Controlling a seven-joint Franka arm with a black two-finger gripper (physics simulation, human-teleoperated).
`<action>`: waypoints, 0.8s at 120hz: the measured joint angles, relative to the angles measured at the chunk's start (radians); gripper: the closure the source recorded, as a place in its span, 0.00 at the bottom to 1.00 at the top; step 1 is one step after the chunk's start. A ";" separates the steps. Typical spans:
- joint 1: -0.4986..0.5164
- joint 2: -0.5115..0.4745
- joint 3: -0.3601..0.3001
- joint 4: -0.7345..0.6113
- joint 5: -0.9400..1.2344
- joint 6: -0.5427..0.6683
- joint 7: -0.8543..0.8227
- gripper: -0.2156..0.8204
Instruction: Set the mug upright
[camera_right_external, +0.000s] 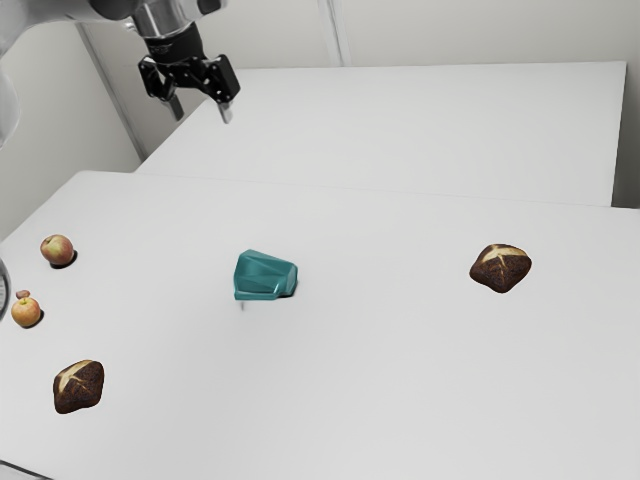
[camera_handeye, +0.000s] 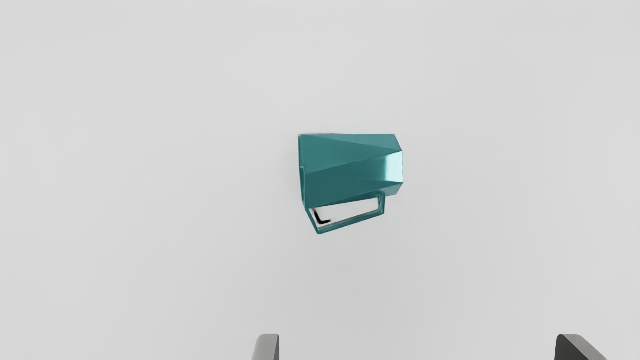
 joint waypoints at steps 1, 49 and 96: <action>-0.003 0.000 0.003 0.000 0.000 0.001 0.000 0.21; 0.065 0.110 0.201 -0.234 -0.387 0.114 0.099 0.21; 0.206 0.314 0.247 -0.433 -0.954 0.175 0.543 0.21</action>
